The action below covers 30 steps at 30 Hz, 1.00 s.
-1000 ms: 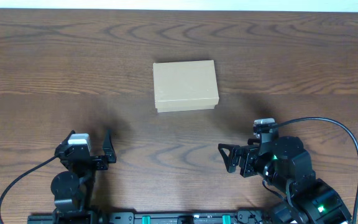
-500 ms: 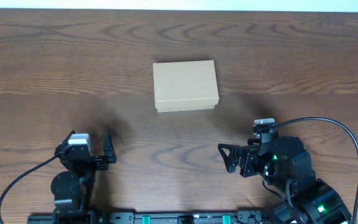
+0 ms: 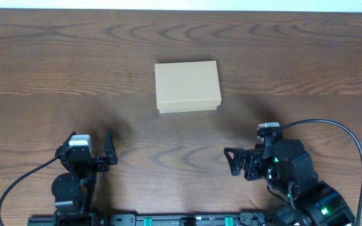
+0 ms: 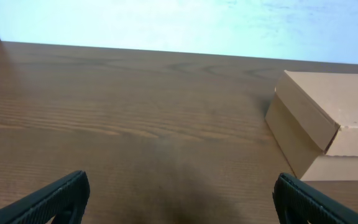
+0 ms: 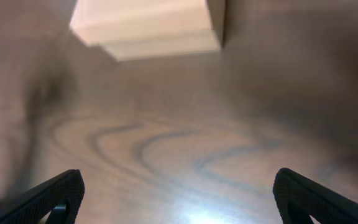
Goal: Pack container
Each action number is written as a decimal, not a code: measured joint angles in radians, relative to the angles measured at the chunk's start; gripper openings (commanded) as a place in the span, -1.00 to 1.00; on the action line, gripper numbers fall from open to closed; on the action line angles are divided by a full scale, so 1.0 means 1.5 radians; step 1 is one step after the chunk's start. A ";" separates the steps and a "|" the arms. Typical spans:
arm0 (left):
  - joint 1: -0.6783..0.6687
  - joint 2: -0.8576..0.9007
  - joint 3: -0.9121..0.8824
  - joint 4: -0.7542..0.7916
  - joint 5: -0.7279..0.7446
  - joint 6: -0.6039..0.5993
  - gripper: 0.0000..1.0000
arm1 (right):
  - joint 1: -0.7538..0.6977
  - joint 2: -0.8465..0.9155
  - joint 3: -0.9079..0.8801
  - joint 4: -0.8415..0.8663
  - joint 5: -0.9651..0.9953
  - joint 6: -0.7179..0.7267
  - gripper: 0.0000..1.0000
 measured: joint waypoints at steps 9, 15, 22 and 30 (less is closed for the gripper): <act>0.000 0.000 -0.001 0.001 0.000 0.000 0.91 | 0.005 -0.172 -0.177 0.236 0.054 -0.085 0.99; 0.000 0.000 -0.001 0.002 0.000 0.000 0.91 | 0.006 -0.288 -0.329 0.303 0.062 -0.105 0.99; 0.000 -0.001 -0.001 0.002 0.000 0.000 0.91 | 0.009 -0.363 -0.367 0.317 0.067 -0.179 0.98; 0.000 -0.001 -0.001 0.002 0.000 0.000 0.91 | 0.023 -0.384 -0.367 0.317 0.067 -0.222 0.98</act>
